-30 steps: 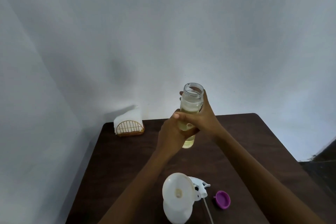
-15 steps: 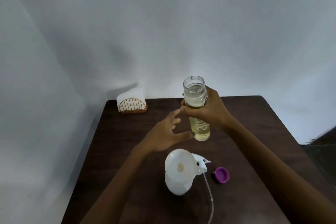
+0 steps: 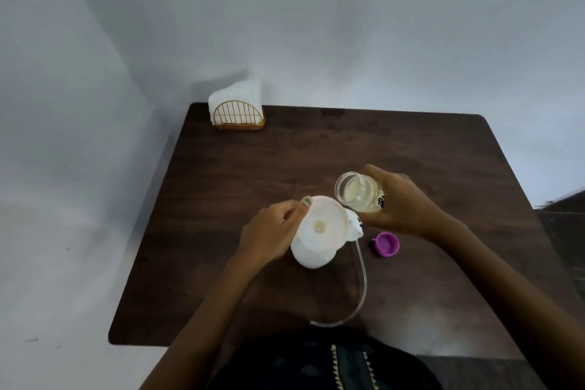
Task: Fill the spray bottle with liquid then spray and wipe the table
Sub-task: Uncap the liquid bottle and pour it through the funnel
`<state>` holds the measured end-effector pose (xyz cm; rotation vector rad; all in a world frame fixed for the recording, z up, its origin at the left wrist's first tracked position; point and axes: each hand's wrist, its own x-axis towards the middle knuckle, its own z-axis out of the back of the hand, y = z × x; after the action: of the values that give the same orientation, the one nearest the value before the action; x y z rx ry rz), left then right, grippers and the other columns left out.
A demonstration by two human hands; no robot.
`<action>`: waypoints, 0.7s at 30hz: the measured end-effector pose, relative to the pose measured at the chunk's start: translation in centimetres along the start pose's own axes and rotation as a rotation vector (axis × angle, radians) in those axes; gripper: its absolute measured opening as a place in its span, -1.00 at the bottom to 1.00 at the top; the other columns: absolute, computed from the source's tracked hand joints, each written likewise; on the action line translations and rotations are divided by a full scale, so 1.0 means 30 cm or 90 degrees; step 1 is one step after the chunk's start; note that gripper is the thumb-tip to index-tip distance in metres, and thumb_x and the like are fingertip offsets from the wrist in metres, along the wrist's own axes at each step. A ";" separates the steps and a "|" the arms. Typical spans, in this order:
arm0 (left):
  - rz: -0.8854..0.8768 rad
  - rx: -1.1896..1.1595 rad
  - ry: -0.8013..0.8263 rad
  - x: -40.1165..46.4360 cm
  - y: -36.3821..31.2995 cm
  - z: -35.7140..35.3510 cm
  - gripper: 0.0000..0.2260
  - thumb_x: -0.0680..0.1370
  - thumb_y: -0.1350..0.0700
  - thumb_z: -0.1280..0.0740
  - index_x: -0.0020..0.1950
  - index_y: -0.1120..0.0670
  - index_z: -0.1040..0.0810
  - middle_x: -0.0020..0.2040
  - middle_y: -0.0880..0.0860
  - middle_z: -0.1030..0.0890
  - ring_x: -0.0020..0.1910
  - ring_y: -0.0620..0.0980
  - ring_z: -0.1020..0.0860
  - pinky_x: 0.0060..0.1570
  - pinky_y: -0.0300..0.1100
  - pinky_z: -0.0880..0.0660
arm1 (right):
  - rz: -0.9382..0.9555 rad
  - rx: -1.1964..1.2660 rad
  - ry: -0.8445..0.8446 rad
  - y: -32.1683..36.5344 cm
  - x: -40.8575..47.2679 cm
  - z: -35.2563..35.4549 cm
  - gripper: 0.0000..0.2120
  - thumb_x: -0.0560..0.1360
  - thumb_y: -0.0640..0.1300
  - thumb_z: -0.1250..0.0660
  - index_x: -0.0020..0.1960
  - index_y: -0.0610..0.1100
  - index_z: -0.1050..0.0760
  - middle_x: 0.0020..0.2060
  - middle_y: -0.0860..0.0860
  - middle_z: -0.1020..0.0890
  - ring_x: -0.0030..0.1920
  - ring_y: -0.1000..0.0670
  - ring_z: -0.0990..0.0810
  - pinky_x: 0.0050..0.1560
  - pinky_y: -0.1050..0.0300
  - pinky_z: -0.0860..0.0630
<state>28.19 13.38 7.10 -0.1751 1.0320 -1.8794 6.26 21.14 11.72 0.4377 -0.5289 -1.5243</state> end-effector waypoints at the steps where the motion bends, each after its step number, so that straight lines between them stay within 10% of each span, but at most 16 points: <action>1: 0.007 0.000 -0.004 -0.002 0.002 -0.009 -0.61 0.58 -0.31 -0.01 -0.07 -0.15 -0.54 -0.20 -0.12 -0.57 -0.09 -0.04 -0.56 -0.06 -0.05 -0.47 | -0.002 -0.012 0.003 -0.006 -0.003 -0.007 -0.64 0.26 -0.10 -0.57 -0.06 -0.07 -0.46 -0.26 0.07 -0.61 -0.28 0.05 -0.58 -0.26 0.07 -0.54; 21: 0.006 -0.062 -0.056 -0.002 -0.011 -0.061 -0.63 0.63 -0.18 -0.02 -0.18 -0.06 -0.50 -0.34 -0.11 -0.50 -0.24 -0.06 -0.50 -0.28 -0.15 -0.30 | -0.009 -0.187 0.064 0.006 0.001 -0.030 -0.65 0.32 -0.11 -0.50 0.00 -0.13 -0.42 -0.19 0.01 -0.59 -0.23 -0.06 -0.55 -0.29 0.12 -0.40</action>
<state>27.08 14.55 6.18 -0.3071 1.0624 -1.7985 6.94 21.05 11.10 0.2882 -0.2191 -1.5556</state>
